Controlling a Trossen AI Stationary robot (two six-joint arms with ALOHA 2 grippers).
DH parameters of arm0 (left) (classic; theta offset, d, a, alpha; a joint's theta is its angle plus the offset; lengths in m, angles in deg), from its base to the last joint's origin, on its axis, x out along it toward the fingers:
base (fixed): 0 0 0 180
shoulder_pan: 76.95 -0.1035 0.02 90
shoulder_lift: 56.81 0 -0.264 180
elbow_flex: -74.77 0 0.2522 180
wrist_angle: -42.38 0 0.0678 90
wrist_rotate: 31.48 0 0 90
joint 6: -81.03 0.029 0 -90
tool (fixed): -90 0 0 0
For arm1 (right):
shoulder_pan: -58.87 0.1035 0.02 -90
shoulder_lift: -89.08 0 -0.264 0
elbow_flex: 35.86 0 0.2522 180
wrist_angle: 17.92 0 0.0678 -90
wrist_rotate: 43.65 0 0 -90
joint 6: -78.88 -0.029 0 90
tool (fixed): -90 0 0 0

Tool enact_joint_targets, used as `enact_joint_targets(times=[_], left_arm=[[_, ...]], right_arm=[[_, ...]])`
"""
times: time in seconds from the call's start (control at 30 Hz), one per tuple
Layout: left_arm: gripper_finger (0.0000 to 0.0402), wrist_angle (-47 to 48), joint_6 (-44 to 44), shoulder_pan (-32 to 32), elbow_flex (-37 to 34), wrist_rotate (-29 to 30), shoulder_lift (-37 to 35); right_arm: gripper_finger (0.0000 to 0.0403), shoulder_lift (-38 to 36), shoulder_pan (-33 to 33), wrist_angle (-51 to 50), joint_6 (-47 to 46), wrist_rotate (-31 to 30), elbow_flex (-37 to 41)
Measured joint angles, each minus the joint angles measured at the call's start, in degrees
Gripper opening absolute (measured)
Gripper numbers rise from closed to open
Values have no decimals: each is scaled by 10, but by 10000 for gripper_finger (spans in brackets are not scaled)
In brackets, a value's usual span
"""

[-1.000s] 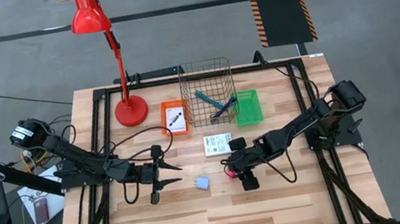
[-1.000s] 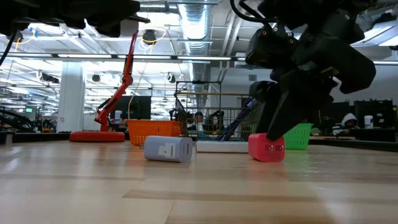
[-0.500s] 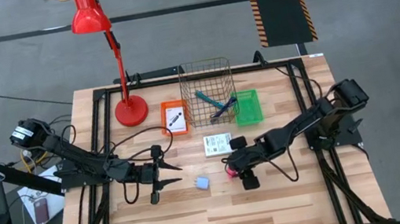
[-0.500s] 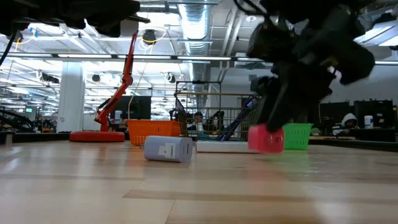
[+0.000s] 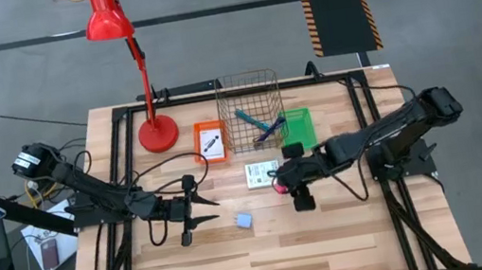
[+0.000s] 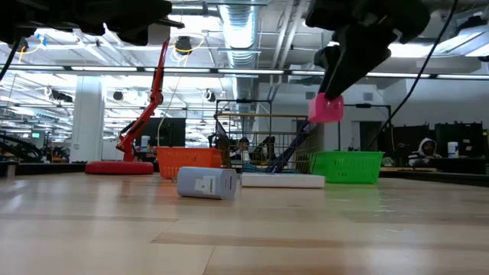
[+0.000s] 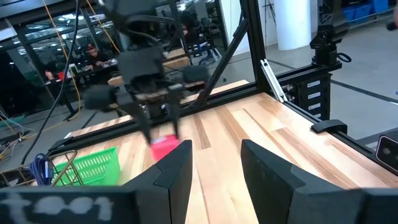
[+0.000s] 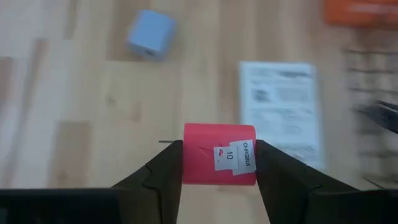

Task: Pick and place items into bin
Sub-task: Put the pink charger adapter into the green basket

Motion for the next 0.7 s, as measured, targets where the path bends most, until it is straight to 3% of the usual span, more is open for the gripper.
enact_joint_targets(times=[0.37,0.7], left_arm=[[128,0,0,0,0,0,0],[128,0,0,0,0,0,0]], right_arm=[[164,-25,-108,-182,47,-39,-61],[166,-19,-233,-259,81,-43,-80]])
